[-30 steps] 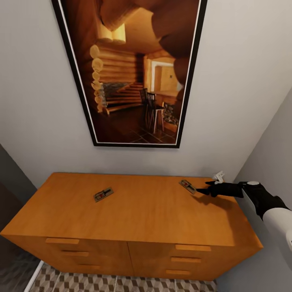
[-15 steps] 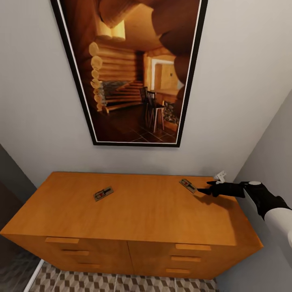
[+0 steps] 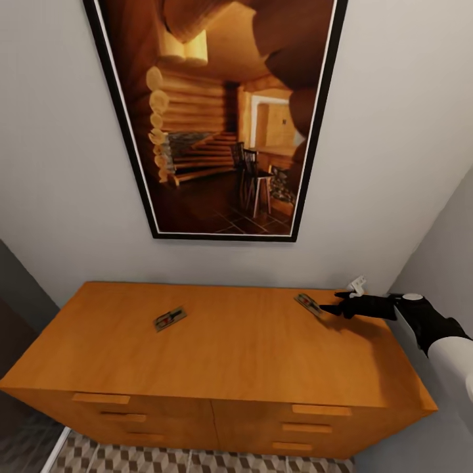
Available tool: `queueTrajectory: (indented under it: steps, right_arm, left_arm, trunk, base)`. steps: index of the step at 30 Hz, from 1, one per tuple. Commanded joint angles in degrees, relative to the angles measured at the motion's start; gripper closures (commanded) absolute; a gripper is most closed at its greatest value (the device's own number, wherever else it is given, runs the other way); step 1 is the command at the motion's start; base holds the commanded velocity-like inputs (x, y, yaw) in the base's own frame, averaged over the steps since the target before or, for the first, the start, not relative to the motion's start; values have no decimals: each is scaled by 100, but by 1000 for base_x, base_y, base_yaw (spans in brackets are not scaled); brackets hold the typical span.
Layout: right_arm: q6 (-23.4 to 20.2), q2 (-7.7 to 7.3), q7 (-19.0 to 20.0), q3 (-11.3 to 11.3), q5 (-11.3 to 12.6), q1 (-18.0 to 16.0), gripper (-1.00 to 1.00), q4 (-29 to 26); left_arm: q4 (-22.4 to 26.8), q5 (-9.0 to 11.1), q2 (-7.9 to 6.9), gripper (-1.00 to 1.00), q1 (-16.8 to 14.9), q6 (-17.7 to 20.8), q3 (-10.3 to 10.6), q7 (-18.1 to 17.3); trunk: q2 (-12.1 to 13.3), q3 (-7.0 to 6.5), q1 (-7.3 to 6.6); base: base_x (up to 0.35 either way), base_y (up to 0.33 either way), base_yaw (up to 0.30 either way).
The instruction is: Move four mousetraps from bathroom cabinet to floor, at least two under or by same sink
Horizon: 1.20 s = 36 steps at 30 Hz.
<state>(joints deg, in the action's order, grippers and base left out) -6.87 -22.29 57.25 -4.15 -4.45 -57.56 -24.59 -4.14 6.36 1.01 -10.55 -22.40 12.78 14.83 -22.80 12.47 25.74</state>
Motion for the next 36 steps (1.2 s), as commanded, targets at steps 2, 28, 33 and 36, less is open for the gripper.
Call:
queueTrajectory:
  steps: [2,28,33,36]
  right_arm:
    - [-49,-4,14,-15,6,-3,-100,-10]
    - [-43,10,14,-24,6,-5,-100,-3]
    - [-43,20,13,-24,6,-4,-100,-2]
    - [-43,21,12,-24,6,-5,-100,-2]
  left_arm:
    - [-25,58,5,-100,-7,-43,50,3]
    - [-25,58,5,-100,18,-45,50,3]
    - [-25,58,5,-100,18,-45,50,3]
    - [-25,58,5,-100,18,-45,54,3]
  trunk:
    - [-11,11,5]
    - [-11,11,5]
    - [-11,21,5]
    - [-11,33,5]
  base:
    - [100,66,0]
    - [12,8,0]
    - [0,0,0]
    - [0,0,0]
